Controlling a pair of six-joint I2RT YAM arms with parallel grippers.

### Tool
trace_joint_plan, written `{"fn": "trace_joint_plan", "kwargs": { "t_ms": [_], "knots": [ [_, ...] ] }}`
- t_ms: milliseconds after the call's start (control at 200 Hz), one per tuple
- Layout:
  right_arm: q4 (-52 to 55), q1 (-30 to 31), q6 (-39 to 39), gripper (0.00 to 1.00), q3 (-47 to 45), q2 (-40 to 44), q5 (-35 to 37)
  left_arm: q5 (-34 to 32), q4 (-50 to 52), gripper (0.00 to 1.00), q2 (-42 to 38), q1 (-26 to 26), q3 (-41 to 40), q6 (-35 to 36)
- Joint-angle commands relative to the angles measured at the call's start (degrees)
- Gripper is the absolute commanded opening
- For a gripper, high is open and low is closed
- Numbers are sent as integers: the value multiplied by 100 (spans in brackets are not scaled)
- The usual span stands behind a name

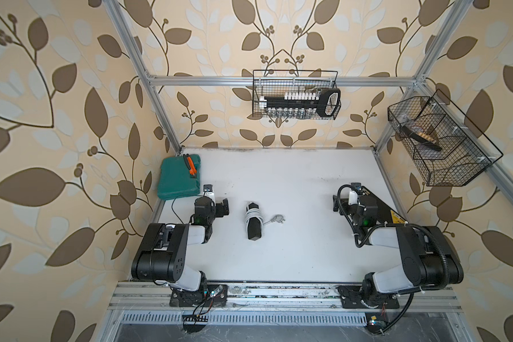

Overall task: Unwrap the cord wrapped around the power strip
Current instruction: Pick up the power strip from the center of the board.

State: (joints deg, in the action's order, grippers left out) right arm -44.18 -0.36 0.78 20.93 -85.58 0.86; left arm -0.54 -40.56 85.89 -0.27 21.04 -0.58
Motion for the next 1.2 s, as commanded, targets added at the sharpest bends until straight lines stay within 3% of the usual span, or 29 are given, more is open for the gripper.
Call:
{"fn": "trace_joint_plan", "kwargs": {
  "t_ms": [0,260,375,475,655,780,915,1050,1195],
  "knots": [
    [-73,36,-51,99,146,-80,-14,-97,-132,99,-19,48,130,-56],
    [-226,40,-43,99,94,44,28,-13,-161,99,-114,52,92,-8],
    [1964,139,47,99,771,1306,83,-182,1291,99,-937,-31,539,-66],
    [2784,140,561,99,1189,2157,-50,-535,1842,99,-1612,-247,698,-268],
    [3886,117,2239,99,1388,2928,214,-997,3408,99,-2383,-254,1367,-1582],
    [4455,36,2662,99,1312,3138,-702,-1599,4915,99,-2464,-254,1997,-2733],
    [5209,85,2966,99,1420,3228,-1663,-615,5591,99,-2610,-256,2325,-2884],
    [5636,469,3165,99,1338,3550,-1855,719,6007,99,-2994,-329,2282,-3168],
    [6130,964,3196,99,1270,3856,-1807,714,7155,98,-3440,-1012,2260,-3269]
  ]
}}
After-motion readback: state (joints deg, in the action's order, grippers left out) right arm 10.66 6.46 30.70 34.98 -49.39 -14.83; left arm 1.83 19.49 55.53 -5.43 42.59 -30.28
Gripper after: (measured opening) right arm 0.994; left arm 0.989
